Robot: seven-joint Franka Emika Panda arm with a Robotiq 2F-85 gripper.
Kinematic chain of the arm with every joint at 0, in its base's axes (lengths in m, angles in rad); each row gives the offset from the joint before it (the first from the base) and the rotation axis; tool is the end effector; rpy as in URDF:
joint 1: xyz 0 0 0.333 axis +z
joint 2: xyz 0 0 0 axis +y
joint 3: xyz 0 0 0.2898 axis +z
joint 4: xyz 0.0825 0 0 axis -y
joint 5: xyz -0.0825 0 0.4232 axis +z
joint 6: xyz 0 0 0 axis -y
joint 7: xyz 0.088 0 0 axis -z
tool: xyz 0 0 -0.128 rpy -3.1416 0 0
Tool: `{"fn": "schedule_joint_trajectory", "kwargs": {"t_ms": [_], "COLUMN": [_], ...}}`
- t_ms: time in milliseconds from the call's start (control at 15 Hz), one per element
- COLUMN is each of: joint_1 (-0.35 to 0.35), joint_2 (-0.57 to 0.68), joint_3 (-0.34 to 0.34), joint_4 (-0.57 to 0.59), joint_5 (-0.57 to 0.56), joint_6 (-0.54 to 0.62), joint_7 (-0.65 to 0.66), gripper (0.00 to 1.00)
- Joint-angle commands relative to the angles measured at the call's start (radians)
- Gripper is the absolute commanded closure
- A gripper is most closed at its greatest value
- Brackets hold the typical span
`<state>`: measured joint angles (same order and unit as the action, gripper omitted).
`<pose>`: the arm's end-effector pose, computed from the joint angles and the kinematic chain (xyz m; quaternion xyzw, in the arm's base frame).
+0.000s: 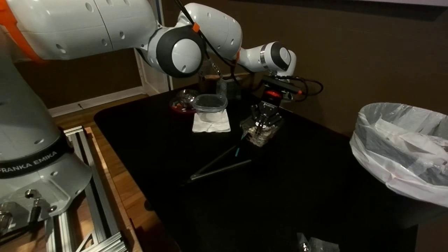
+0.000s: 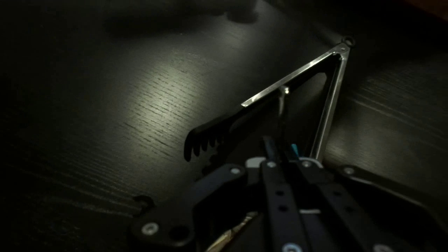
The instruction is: Use the spoon to transfer some contents from the right bowl to the silver bowl
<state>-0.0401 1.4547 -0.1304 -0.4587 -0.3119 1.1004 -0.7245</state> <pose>0.6885 -0.1183 0.0842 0.8575 0.2609 -0.4406 0.0497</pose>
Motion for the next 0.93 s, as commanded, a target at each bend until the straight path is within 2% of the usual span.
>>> {"fn": "schedule_joint_trajectory", "kwargs": {"t_ms": [0, 467, 533, 867], "joint_1": [0.02, 0.035, 0.038, 0.044], "joint_2": [0.035, 0.054, 0.029, 0.029], "joint_3": [-0.003, 0.008, 0.013, 0.034], "joint_4": [0.014, 0.016, -0.027, -0.038], "joint_5": [-0.003, 0.001, 0.001, -0.002], "joint_6": [-0.045, -0.064, -0.055, -0.123], "joint_7": [0.034, 0.033, 0.031, -0.046], "gripper": [0.99, 0.99, 0.99, 0.99]}}
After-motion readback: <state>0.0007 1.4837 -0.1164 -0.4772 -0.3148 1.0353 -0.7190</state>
